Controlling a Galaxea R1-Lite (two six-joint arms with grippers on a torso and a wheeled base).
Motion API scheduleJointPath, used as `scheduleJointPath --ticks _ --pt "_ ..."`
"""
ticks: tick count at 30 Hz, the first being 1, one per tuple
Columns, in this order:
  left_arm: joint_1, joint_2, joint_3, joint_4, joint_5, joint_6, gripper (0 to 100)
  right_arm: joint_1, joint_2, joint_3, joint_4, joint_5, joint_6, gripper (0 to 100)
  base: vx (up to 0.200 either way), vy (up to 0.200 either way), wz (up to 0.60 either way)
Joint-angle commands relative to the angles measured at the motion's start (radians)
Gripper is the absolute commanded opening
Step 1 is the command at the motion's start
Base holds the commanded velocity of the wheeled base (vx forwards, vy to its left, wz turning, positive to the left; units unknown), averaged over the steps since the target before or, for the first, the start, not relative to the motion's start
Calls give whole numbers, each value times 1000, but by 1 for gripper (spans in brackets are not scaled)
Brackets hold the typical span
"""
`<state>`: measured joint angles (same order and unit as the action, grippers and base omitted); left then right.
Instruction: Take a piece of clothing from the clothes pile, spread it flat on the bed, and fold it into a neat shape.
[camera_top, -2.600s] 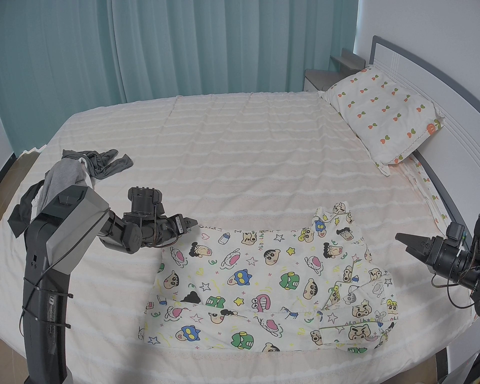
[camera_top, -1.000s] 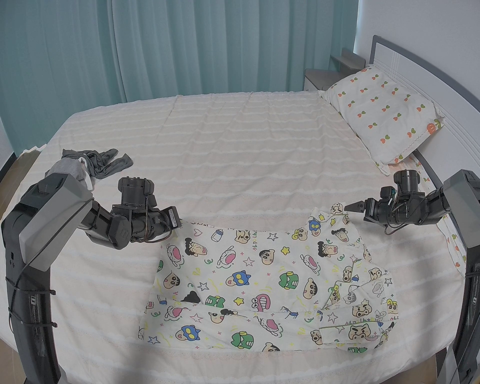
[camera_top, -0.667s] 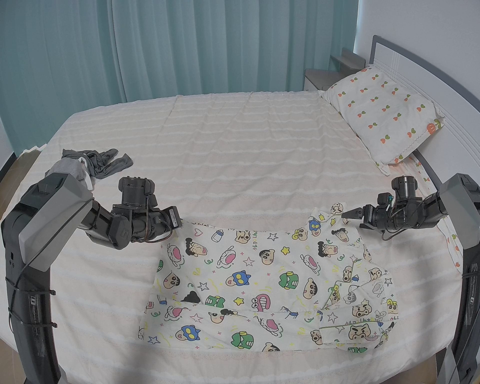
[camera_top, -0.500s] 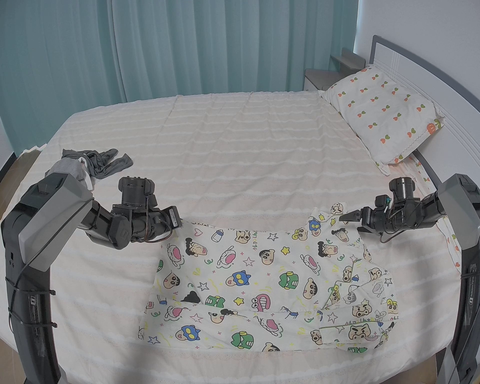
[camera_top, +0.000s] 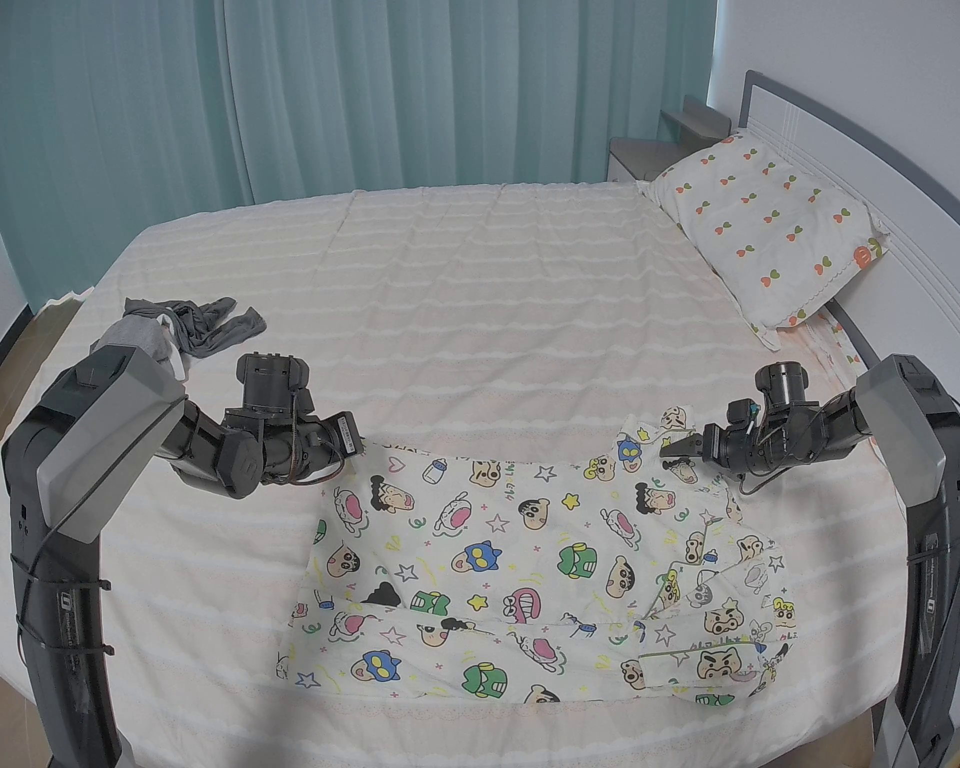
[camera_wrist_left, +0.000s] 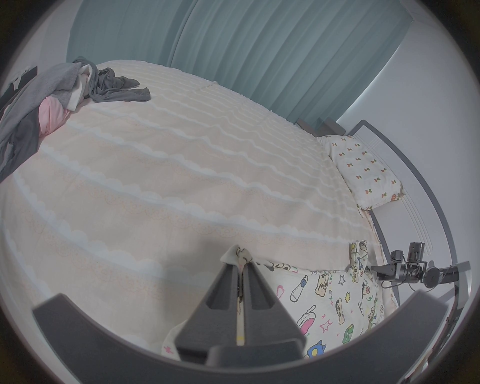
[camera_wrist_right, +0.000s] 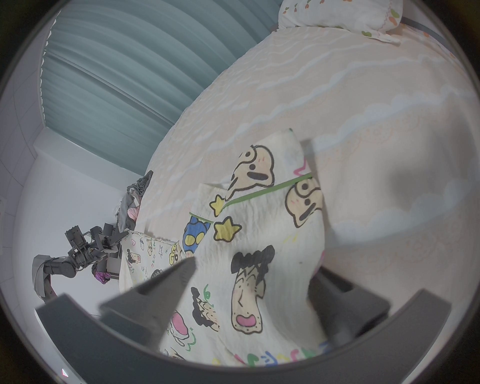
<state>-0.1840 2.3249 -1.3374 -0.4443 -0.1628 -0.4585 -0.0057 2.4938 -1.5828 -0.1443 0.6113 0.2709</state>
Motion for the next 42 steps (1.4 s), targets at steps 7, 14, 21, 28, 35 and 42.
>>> scheduleJointPath --ticks 7,14,21,28,35,42 --pt "0 -4 1 1 2 0 0 -33 -50 30 -3 48 8 0 0 0 0" --pt "0 -18 1 -2 46 1 0 -69 -79 55 -18 113 10 0 0 0 0" --pt "-5 -45 6 -2 75 -15 0 -94 -98 107 -103 156 11 0 0 0 0" --pt "-5 -50 7 -2 85 -22 0 -105 -107 162 -219 159 30 0 0 0 0" --pt "-5 -52 -9 -4 86 -22 0 -105 -131 181 -299 193 105 0 0 0 0" --pt "-6 -52 -14 -5 89 -19 0 -105 -150 187 -311 193 111 0 0 0 0"
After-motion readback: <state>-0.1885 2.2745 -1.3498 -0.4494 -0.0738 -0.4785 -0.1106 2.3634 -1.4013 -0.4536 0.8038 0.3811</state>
